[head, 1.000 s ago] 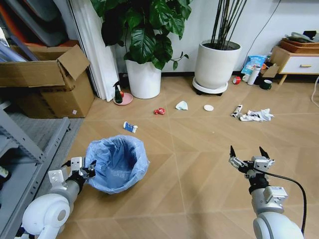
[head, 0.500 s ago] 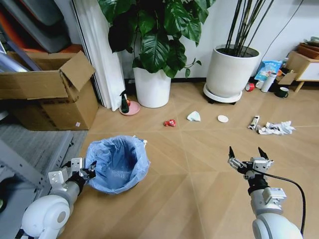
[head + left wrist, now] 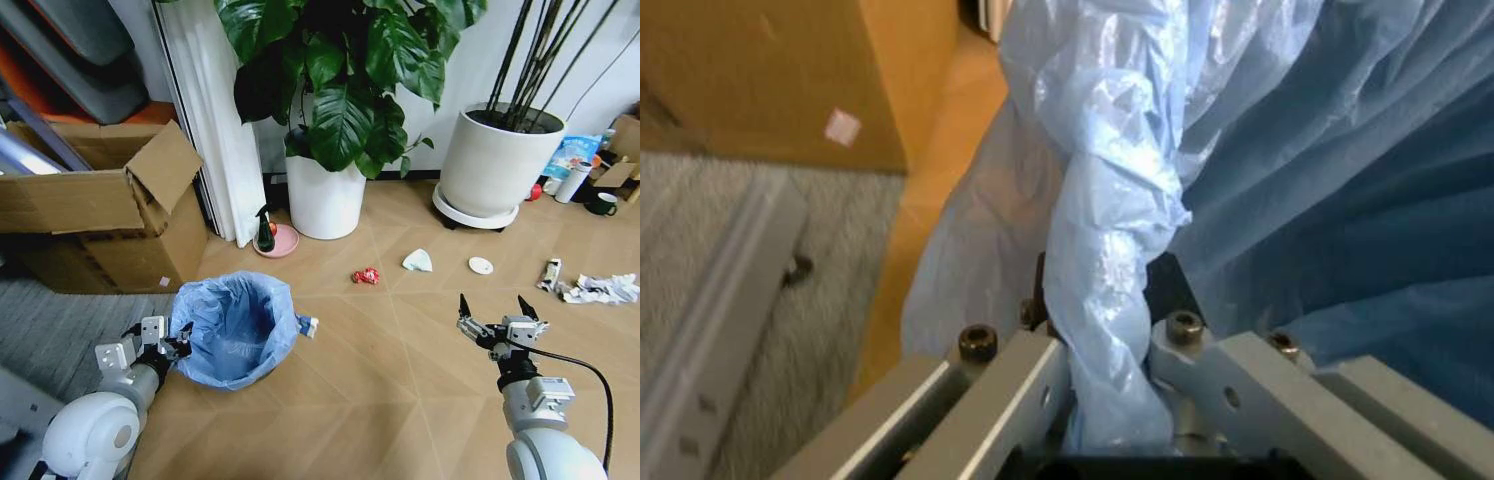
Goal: Pick up the trash bin and place the garbage on the floor into it.
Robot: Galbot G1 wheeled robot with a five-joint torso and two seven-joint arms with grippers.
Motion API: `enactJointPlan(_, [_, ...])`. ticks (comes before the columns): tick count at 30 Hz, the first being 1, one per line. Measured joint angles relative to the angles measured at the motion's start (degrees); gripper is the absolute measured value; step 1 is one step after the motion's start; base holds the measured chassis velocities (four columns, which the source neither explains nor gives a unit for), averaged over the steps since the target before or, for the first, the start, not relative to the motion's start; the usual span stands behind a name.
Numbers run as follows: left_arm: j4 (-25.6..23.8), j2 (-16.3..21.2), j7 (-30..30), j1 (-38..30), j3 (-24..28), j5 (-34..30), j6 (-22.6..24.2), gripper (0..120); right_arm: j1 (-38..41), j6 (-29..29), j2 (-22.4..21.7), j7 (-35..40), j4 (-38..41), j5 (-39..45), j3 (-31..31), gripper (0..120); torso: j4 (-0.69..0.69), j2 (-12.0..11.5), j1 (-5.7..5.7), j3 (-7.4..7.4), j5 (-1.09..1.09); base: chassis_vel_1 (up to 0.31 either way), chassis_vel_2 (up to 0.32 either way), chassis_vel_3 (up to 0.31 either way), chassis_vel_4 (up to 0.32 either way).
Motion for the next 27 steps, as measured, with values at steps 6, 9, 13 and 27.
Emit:
enactJointPlan(6, [-0.02,-0.43,-0.01,0.12,0.12,0.18,-0.03,0,0.06,-0.14,-0.19,-0.02,-0.32,-0.10,-0.07,100,-0.01,0.00,0.01,0.00,-0.06,-0.141,0.361,0.163,-0.344])
enactJointPlan(9, [-0.14,-0.61,-0.02,0.21,0.07,0.28,-0.05,0,0.11,-0.23,-0.52,-0.02,-0.69,-0.04,-0.27,100,-0.01,-0.01,0.01,0.01,0.00,-0.178,0.233,0.176,-0.272])
enactJointPlan(13, [-0.16,-0.85,-0.14,0.19,0.16,0.52,-0.07,0,0.45,-0.31,-1.72,-0.55,-1.65,0.55,-0.72,100,-0.01,-0.01,0.02,0.02,0.00,-0.124,0.084,0.130,-0.064])
enactJointPlan(27, [-1.02,-1.27,-0.29,0.61,-1.06,0.91,-0.46,0,5.75,-3.25,-16.07,-4.01,-11.87,9.73,-11.55,100,-0.01,0.00,0.00,0.00,-0.02,-0.007,-0.003,-0.002,0.004])
